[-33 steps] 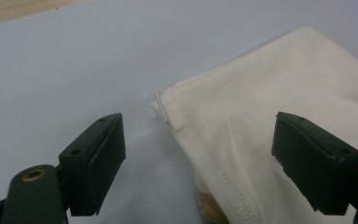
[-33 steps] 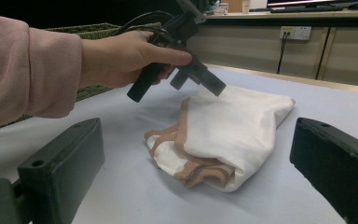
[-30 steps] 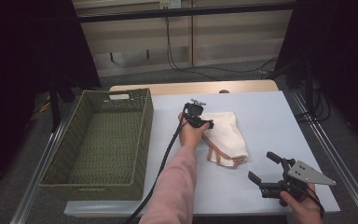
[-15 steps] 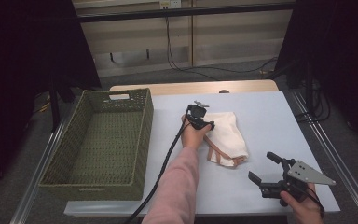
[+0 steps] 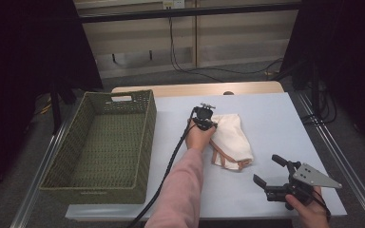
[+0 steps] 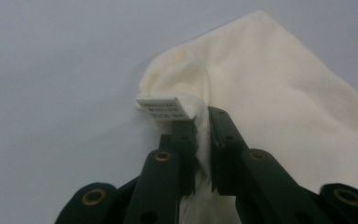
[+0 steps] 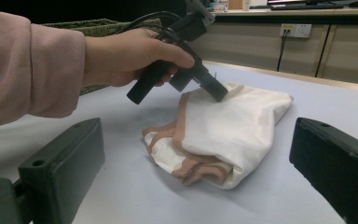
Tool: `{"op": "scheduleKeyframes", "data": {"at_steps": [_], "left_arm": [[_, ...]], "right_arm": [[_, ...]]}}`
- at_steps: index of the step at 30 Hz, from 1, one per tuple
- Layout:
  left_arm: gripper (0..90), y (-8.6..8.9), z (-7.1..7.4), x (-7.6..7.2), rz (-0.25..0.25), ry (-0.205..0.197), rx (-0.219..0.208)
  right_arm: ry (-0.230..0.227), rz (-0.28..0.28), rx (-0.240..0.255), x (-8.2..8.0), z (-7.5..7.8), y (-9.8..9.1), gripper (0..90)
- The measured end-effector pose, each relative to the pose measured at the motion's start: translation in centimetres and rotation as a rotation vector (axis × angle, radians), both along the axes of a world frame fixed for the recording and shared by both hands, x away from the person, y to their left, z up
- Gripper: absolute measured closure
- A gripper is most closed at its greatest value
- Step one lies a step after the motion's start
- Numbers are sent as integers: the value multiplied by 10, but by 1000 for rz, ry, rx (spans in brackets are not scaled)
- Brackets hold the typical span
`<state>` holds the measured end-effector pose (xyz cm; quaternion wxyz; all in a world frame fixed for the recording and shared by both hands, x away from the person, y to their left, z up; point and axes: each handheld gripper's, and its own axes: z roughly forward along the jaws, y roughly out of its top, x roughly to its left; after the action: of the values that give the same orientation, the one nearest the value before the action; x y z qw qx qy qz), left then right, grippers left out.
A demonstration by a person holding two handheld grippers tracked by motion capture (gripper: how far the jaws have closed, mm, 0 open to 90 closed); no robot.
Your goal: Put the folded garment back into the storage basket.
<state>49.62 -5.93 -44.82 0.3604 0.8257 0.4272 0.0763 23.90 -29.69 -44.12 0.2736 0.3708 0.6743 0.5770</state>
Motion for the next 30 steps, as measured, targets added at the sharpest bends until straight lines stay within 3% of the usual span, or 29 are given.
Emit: {"op": "scheduleKeyframes", "data": {"at_steps": [3,11,19,30], "left_arm": [[827,3,6,0,3,14,-5],[829,17,39,-1,16,46,-24],[830,32,71,-3,45,78,-12],[834,46,120,-7,79,90,-4]], "right_arm": [[8,-11,8,-1,0,-1,26],[2,-4,6,-1,0,-1,26],[3,-11,3,-1,1,-1,26],[4,-8,8,-1,0,0,26]]}}
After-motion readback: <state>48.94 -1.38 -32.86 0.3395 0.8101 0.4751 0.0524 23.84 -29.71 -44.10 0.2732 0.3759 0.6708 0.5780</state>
